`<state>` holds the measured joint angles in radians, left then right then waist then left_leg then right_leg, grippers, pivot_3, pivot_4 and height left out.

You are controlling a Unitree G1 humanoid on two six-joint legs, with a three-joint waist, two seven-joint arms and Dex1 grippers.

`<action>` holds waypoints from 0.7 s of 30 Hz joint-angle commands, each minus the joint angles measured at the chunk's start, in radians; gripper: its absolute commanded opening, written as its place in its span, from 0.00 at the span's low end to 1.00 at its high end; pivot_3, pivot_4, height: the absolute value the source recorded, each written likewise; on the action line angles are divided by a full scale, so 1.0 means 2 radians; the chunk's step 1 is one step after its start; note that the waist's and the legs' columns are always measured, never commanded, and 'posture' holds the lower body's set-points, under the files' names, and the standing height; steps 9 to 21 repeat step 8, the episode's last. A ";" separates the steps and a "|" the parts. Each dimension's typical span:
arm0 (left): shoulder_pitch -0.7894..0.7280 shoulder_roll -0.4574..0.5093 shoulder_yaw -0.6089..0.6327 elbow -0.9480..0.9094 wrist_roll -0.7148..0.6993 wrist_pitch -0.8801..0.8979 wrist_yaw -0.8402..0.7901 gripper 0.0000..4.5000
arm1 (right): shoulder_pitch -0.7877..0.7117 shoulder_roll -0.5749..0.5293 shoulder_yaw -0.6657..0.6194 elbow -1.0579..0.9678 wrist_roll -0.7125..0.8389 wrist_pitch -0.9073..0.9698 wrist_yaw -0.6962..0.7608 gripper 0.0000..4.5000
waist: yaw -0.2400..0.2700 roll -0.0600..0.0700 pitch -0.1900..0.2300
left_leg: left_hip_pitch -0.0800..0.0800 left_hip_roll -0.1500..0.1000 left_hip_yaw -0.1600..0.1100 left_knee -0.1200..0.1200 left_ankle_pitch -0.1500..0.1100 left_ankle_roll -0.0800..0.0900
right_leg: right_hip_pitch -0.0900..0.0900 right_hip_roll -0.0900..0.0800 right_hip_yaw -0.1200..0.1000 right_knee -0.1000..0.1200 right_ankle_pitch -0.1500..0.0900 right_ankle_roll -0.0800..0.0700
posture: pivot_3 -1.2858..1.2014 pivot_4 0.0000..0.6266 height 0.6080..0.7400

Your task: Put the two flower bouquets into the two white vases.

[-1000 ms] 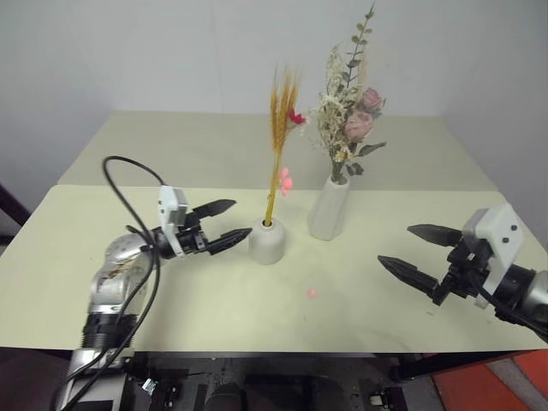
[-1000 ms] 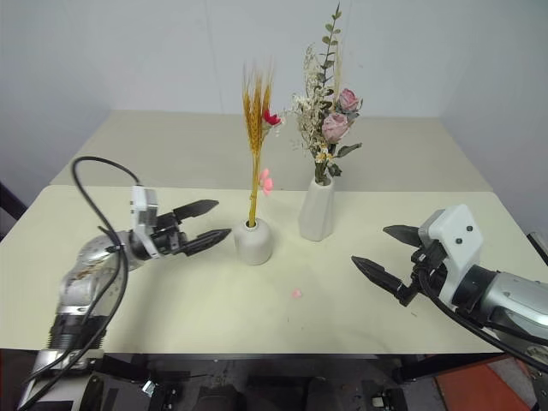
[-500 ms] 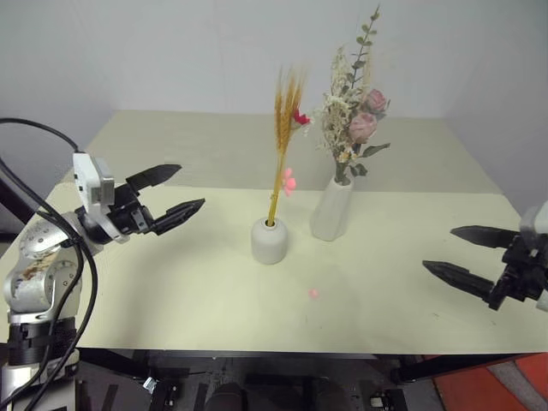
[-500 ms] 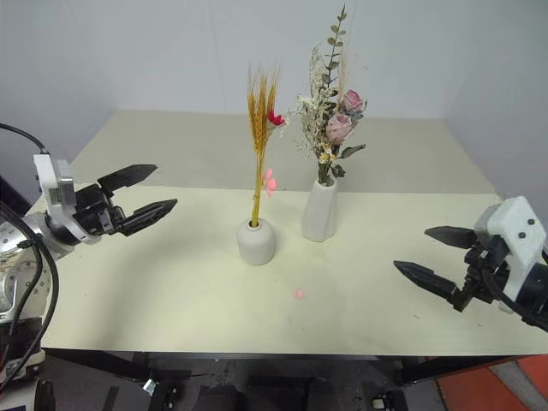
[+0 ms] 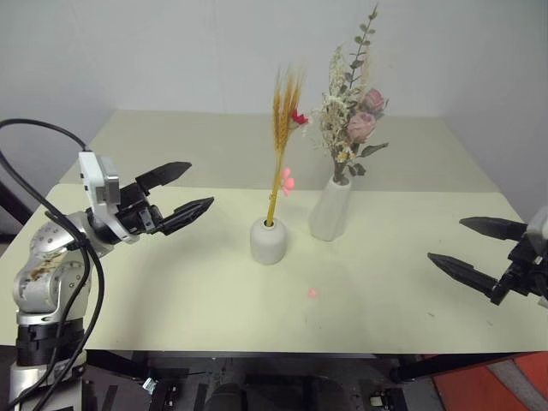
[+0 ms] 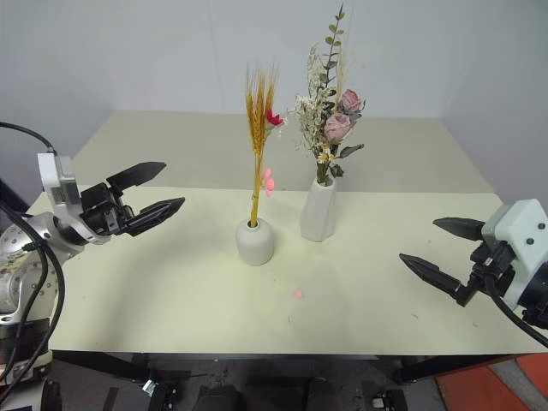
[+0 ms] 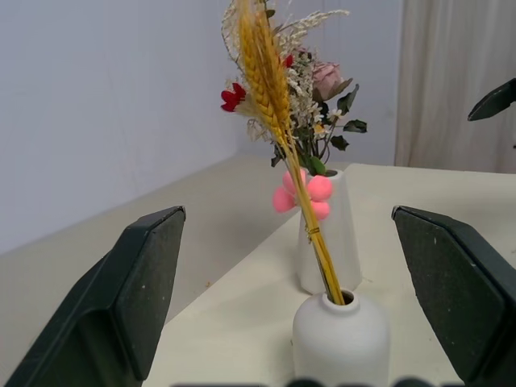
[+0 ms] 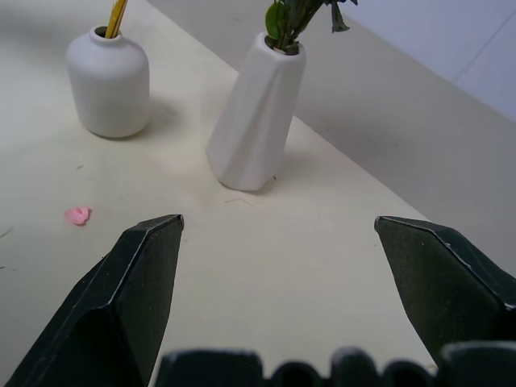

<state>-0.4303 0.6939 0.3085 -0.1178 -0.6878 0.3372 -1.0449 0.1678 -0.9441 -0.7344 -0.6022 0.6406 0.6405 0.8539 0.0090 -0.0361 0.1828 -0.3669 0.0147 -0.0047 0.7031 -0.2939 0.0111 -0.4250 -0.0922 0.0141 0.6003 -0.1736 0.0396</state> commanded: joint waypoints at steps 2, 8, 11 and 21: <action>-0.037 0.013 -0.004 0.020 0.019 -0.017 0.001 1.00 | 0.001 0.011 0.002 -0.024 -0.004 0.002 -0.027 1.00 | 0.000 0.000 0.000 | 0.000 0.000 0.000 0.000 0.000 0.000 | 0.000 0.000 0.000 0.000 0.000 0.000 | 0.52 0.24 1.00; -0.044 0.005 0.028 -0.010 -0.034 0.018 0.031 1.00 | 0.001 0.023 0.009 0.000 -0.001 -0.008 -0.020 1.00 | 0.000 0.000 0.000 | 0.000 0.000 0.000 0.000 0.000 0.000 | 0.000 0.000 0.000 -0.001 0.000 0.000 | 0.52 0.24 1.00; -0.044 0.005 0.028 -0.010 -0.034 0.018 0.031 1.00 | 0.001 0.023 0.009 0.000 -0.001 -0.008 -0.020 1.00 | 0.000 0.000 0.000 | 0.000 0.000 0.000 0.000 0.000 0.000 | 0.000 0.000 0.000 -0.001 0.000 0.000 | 0.52 0.24 1.00; -0.044 0.005 0.028 -0.010 -0.034 0.018 0.031 1.00 | 0.001 0.023 0.009 0.000 -0.001 -0.008 -0.020 1.00 | 0.000 0.000 0.000 | 0.000 0.000 0.000 0.000 0.000 0.000 | 0.000 0.000 0.000 -0.001 0.000 0.000 | 0.52 0.24 1.00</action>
